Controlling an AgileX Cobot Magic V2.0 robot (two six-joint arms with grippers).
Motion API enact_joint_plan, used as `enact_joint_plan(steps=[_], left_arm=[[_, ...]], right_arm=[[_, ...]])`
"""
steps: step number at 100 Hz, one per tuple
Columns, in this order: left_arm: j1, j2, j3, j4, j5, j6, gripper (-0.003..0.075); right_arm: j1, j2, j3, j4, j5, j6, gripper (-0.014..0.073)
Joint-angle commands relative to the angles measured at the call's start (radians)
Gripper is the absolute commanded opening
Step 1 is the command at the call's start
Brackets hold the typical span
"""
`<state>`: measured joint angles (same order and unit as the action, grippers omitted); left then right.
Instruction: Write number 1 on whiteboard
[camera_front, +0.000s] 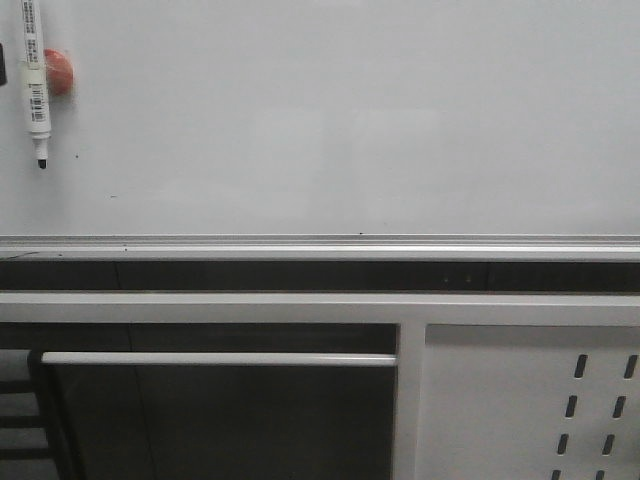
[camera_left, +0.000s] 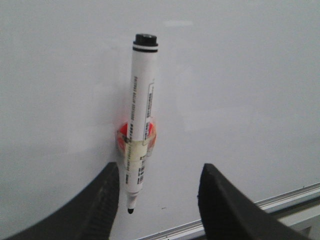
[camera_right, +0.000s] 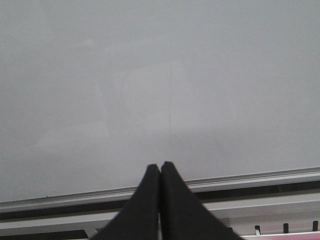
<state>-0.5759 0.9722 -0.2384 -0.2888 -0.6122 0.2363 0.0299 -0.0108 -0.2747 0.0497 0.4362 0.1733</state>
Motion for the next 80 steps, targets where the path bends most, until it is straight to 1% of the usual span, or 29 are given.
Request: enact_joint_plan(steps=[1,10,18,27,38,62,80], left_arm=[[-0.018,0.049,-0.023,0.012,-0.132,-0.015,0.0360],[-0.024,0.101,-0.023,0.008,-0.201,-0.015,0.0360],[-0.024,0.153,-0.023,0.006,-0.294,-0.015,0.0360],[-0.024,0.195,-0.023,0.004,-0.356,-0.015,0.0360],[-0.024,0.243,-0.023,-0.004,-0.382,-0.043,0.0360],[-0.024,0.311,-0.025,-0.022,-0.468,-0.043,0.0360],[-0.024,0.355,-0.027,-0.050,-0.479,-0.045,0.0360]], right_arm=[[0.000,-0.009,-0.035,-0.010,-0.074,-0.013,-0.0071],[0.000,-0.009,-0.035,-0.010,-0.076,-0.013,-0.0071],[0.000,-0.009,-0.035,-0.010,-0.076,-0.013,-0.0071],[0.000,-0.009,-0.035,-0.010,-0.076,-0.013,-0.0071],[0.000,-0.009,-0.035,-0.010,-0.079,-0.013,-0.0071],[0.000,-0.009,-0.035,-0.010,-0.088,-0.013,-0.0071],[0.000,-0.009,-0.035,-0.015,-0.099,-0.013,-0.0071]])
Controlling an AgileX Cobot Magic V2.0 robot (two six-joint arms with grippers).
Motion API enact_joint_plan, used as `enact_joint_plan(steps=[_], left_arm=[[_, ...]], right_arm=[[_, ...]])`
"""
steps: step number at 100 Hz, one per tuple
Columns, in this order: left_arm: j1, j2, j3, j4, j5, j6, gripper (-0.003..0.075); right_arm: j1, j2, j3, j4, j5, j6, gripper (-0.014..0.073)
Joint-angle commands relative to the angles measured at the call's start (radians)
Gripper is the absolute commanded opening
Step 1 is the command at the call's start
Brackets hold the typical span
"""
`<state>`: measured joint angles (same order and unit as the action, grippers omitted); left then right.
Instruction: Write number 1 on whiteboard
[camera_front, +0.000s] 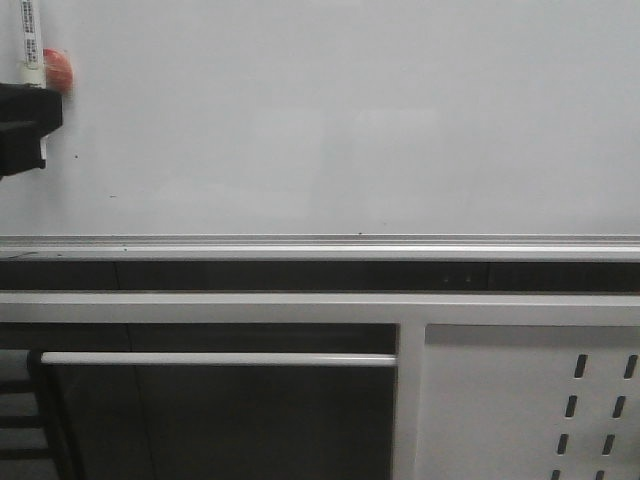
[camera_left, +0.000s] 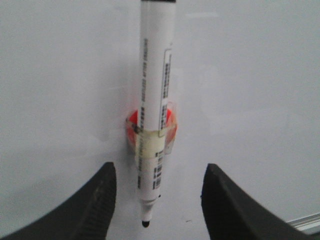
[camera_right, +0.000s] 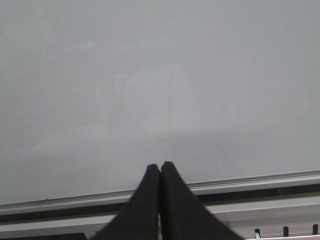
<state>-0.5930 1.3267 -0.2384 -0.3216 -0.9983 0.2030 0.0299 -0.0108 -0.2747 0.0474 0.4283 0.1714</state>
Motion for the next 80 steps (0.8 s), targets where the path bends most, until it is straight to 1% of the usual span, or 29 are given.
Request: enact_joint_plan(steps=[1,28,59,68,80], left_arm=[[-0.007,0.006,-0.029,-0.017,-0.095,-0.012,0.0360],[-0.007,0.052,-0.088,-0.028,-0.106,-0.012,0.0360],[-0.007,0.090,-0.092,-0.049,-0.107,-0.012,0.0352],[-0.007,0.090,-0.092,-0.049,-0.116,-0.012,0.0318],[-0.007,0.090,-0.092,-0.056,-0.117,-0.012,0.0244]], right_arm=[[0.000,-0.009,-0.035,-0.014,-0.091,-0.011,-0.0071],[0.000,-0.009,-0.035,-0.019,-0.101,-0.011,-0.0071],[0.000,-0.009,-0.035,-0.019,-0.102,-0.011,-0.0071],[0.000,-0.009,-0.035,-0.019,-0.102,-0.011,-0.0071],[0.000,-0.009,-0.035,-0.019,-0.106,-0.011,-0.0071]])
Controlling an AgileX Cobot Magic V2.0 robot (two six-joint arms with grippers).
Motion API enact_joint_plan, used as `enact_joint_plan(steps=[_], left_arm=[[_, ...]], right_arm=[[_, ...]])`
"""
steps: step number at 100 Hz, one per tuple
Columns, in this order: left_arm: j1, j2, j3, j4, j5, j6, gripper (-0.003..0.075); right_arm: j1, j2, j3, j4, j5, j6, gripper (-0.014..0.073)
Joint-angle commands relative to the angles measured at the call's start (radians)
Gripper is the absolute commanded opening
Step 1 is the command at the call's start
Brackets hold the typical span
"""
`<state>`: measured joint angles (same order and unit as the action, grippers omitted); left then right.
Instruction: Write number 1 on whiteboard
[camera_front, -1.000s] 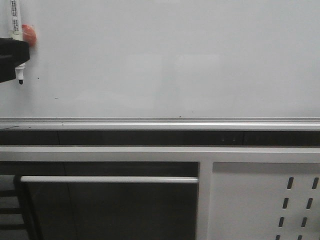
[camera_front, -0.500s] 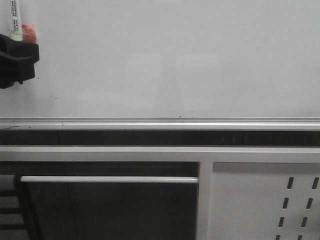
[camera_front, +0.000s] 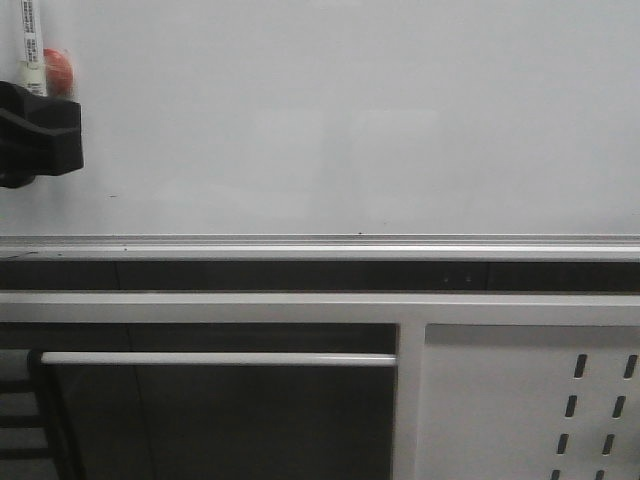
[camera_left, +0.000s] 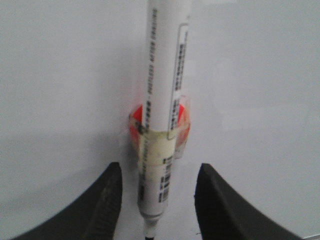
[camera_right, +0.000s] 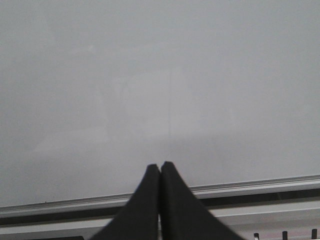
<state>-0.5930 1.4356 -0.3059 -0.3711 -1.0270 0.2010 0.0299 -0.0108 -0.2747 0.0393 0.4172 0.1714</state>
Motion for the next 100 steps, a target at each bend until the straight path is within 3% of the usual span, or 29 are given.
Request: enact_joint_plan(steps=[1,14,29,50,80,100], left_arm=[[-0.007,-0.019,-0.025,-0.006,-0.089,-0.010,0.0235],[-0.007,-0.019,-0.025,-0.007,-0.089,-0.010,0.0146],[-0.007,-0.019,-0.025,-0.019,-0.089,-0.010,-0.0018],[-0.007,-0.019,-0.025,-0.009,-0.089,-0.010,-0.0018],[-0.007,-0.022,-0.025,0.119,-0.086,-0.033,-0.0018],[-0.007,-0.060,-0.025,0.137,0.024,-0.033,-0.0018]], right_arm=[[0.000,-0.009,-0.035,-0.011,-0.094,-0.011,-0.0071],[0.000,-0.009,-0.035,-0.011,-0.094,-0.011,-0.0071],[0.000,-0.009,-0.035,-0.011,-0.094,-0.011,-0.0071],[0.000,-0.009,-0.035,-0.011,-0.109,-0.011,-0.0071],[0.000,-0.009,-0.035,0.013,-0.117,-0.011,-0.0071],[0.000,0.036,-0.064,0.019,-0.039,-0.024,-0.0071]])
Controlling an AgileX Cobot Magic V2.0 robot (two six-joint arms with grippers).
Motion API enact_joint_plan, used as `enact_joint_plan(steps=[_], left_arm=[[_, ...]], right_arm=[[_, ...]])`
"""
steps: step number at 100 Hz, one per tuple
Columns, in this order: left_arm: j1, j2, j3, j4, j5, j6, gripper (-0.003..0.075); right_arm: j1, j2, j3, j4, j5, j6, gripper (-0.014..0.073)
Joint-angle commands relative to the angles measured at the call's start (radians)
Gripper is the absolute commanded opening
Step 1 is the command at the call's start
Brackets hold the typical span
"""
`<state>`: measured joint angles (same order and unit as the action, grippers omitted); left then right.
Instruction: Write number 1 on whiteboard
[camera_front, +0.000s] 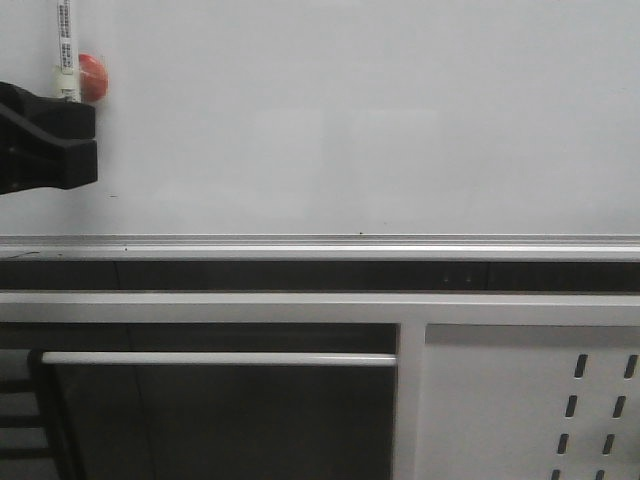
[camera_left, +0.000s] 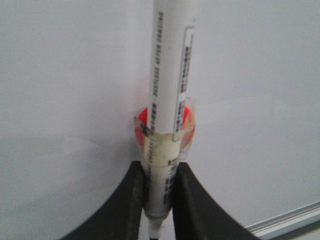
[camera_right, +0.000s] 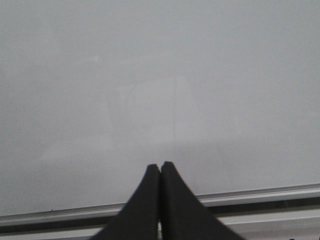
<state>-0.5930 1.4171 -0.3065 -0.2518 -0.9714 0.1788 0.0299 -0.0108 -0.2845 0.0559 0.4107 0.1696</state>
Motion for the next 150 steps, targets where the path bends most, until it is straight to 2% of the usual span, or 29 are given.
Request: enact_joint_plan(steps=[1,18,47,61,72,87,100,119,140,150], left_arm=[[-0.007,-0.044,-0.024,0.024,-0.029,-0.010,-0.0018],[-0.007,-0.053,-0.024,0.107,-0.003,-0.010,-0.0018],[-0.007,-0.053,-0.024,0.252,0.081,-0.010,-0.0018],[-0.007,-0.059,-0.024,0.337,0.124,-0.010,-0.0018],[-0.007,-0.061,-0.024,0.345,0.124,-0.010,-0.0018],[-0.007,-0.063,-0.025,0.432,0.140,-0.009,-0.0018],[-0.007,-0.067,-0.025,0.505,0.204,-0.009,-0.0018],[-0.007,-0.104,-0.025,0.594,0.376,-0.009,-0.0018],[-0.007,-0.141,-0.025,0.678,0.427,-0.007,-0.0018],[-0.007,-0.146,-0.026,0.683,0.435,-0.003,-0.0018]], right_arm=[[0.000,0.041,-0.057,0.003,-0.023,-0.025,-0.0071],[0.000,0.196,-0.161,0.039,0.033,-0.142,-0.0071],[0.034,0.411,-0.303,0.243,0.152,-0.374,-0.0071],[0.077,0.462,-0.338,0.315,0.204,-0.394,-0.0071],[0.123,0.495,-0.371,0.341,0.249,-0.406,-0.0071],[0.187,0.553,-0.411,0.385,0.302,-0.485,-0.0071],[0.234,0.629,-0.449,0.429,0.330,-0.535,-0.0071],[0.301,0.749,-0.503,0.456,0.352,-0.565,-0.0071],[0.348,0.888,-0.551,0.527,0.409,-0.572,-0.0071],[0.352,0.952,-0.582,0.571,0.442,-0.617,-0.0071]])
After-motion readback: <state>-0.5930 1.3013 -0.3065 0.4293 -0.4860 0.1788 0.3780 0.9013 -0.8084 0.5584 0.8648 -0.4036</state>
